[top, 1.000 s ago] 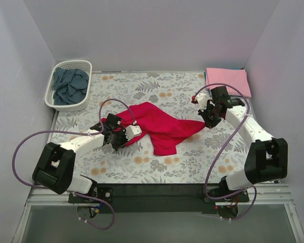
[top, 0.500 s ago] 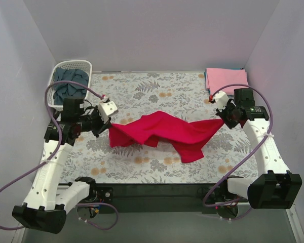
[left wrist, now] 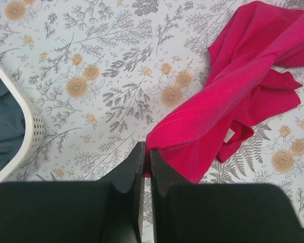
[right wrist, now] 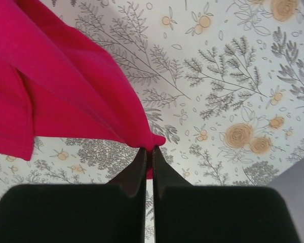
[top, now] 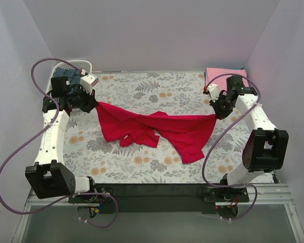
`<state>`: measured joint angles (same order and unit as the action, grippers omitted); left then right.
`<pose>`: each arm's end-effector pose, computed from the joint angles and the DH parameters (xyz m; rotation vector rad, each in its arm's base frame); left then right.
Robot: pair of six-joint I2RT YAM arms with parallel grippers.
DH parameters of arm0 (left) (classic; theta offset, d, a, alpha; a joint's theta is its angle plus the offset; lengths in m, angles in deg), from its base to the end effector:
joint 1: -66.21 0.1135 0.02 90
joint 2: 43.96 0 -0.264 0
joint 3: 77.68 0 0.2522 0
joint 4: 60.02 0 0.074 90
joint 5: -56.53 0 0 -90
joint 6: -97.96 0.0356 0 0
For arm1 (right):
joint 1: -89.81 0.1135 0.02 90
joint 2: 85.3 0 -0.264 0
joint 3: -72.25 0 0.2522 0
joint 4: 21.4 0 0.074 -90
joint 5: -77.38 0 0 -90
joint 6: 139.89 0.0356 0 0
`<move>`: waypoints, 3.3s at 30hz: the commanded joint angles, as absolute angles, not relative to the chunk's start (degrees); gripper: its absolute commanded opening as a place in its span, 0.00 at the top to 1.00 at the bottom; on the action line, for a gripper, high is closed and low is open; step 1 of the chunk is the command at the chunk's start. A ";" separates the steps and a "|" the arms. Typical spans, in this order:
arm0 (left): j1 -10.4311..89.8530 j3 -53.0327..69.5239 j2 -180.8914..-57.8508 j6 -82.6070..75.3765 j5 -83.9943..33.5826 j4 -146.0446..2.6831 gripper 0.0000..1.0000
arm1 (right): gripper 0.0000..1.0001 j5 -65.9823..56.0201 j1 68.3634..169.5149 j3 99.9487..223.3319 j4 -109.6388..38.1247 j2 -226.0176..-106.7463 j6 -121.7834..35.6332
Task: Fold and stack the t-shirts
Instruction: Flatten the tshirt out
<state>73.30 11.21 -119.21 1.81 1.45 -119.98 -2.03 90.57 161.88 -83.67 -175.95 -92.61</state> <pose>0.2696 0.0130 0.3536 0.0227 2.3037 -0.7114 0.3240 0.0108 0.2756 -1.0326 2.4325 0.0041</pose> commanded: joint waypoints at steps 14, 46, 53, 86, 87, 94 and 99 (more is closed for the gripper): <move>77.46 12.27 -129.12 3.57 -9.65 -114.74 1.00 | 0.85 11.72 101.33 161.86 -103.62 -189.01 -93.66; 78.08 22.56 -143.63 1.20 -6.75 -120.81 1.00 | 0.70 -4.98 111.70 131.89 -65.57 -162.20 -88.65; 78.08 23.18 -143.72 1.37 -7.01 -121.16 1.00 | 0.61 -3.83 113.10 130.57 -64.43 -163.35 -88.39; 78.08 21.86 -143.37 1.64 -6.75 -121.16 1.00 | 0.91 -9.37 114.77 130.04 -59.86 -166.07 -88.12; 78.16 22.21 -143.37 1.55 -6.66 -121.24 1.00 | 0.98 -9.46 114.77 130.04 -59.95 -165.81 -88.04; 78.08 25.02 -141.09 -0.65 -3.41 -123.53 1.00 | 0.99 -10.69 113.81 134.95 -65.13 -158.96 -89.26; 78.08 26.69 -136.01 -3.45 -0.86 -124.41 1.00 | 0.99 -11.65 110.91 142.16 -71.98 -153.86 -91.98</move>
<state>77.74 23.76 -143.05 -1.18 -4.26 -123.43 -10.80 112.51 137.01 -67.61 -157.05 -89.77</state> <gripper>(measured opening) 0.023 0.023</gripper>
